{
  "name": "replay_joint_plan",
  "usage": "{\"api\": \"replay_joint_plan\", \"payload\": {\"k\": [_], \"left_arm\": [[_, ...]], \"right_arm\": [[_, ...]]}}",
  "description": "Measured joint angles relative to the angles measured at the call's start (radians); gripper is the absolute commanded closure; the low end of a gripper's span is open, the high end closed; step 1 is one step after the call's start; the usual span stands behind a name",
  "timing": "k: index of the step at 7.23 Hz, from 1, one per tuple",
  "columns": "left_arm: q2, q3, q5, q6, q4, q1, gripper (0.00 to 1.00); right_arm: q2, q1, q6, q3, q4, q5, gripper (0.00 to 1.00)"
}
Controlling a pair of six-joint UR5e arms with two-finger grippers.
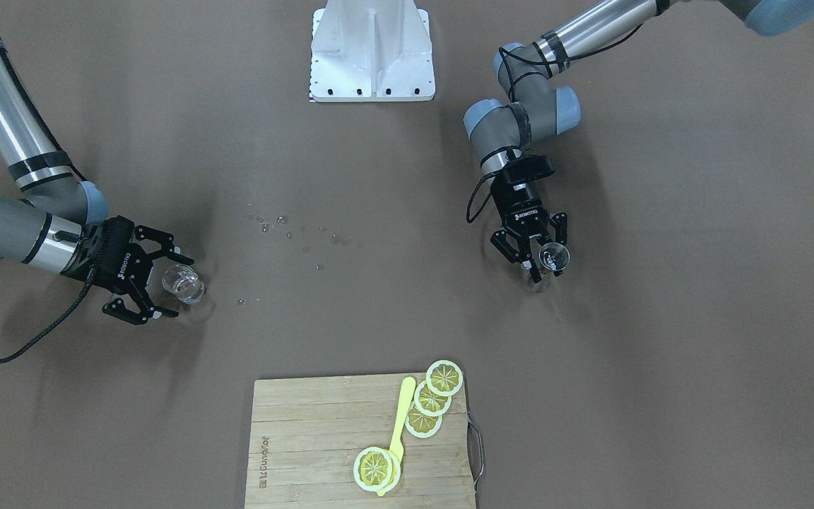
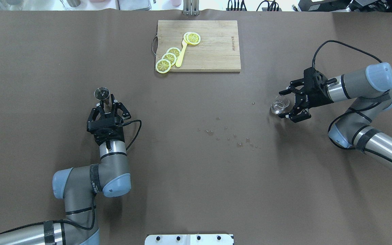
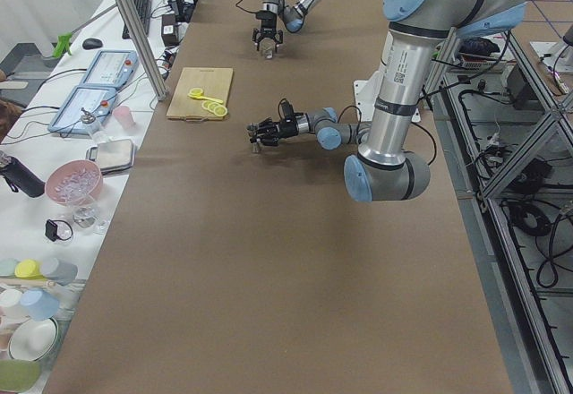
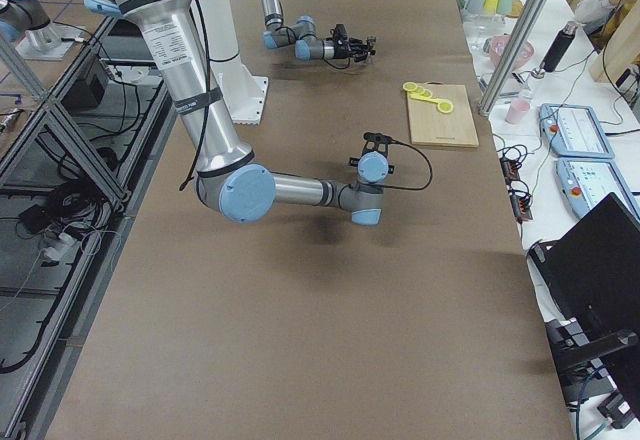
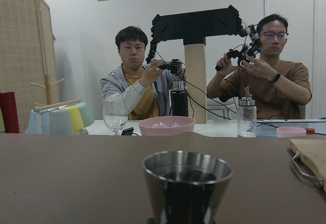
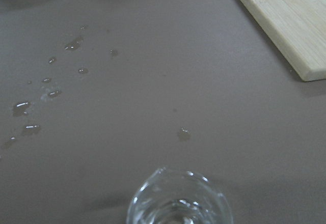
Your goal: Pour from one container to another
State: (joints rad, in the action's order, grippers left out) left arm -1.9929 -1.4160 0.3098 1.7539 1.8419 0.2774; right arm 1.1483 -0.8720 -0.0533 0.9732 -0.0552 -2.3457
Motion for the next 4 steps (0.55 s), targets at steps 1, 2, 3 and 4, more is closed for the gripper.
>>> {"api": "replay_joint_plan", "payload": {"k": [1,2,3,4], "left_arm": [[0.000,0.000,0.000,0.000,-0.001,-0.001,0.50],[0.000,0.000,0.000,0.000,-0.001,-0.002,0.48],[0.000,0.000,-0.001,-0.001,-0.001,-0.002,0.39],[0.000,0.000,0.000,-0.001,-0.002,-0.003,0.30]], "right_arm": [[0.000,-0.007,-0.004,0.003,0.000,-0.002,0.01],[-0.003,-0.020,-0.016,0.008,0.000,-0.009,0.01],[-0.008,-0.041,-0.038,0.013,0.000,-0.024,0.01],[-0.012,-0.061,-0.069,0.021,0.001,-0.044,0.01]]}}
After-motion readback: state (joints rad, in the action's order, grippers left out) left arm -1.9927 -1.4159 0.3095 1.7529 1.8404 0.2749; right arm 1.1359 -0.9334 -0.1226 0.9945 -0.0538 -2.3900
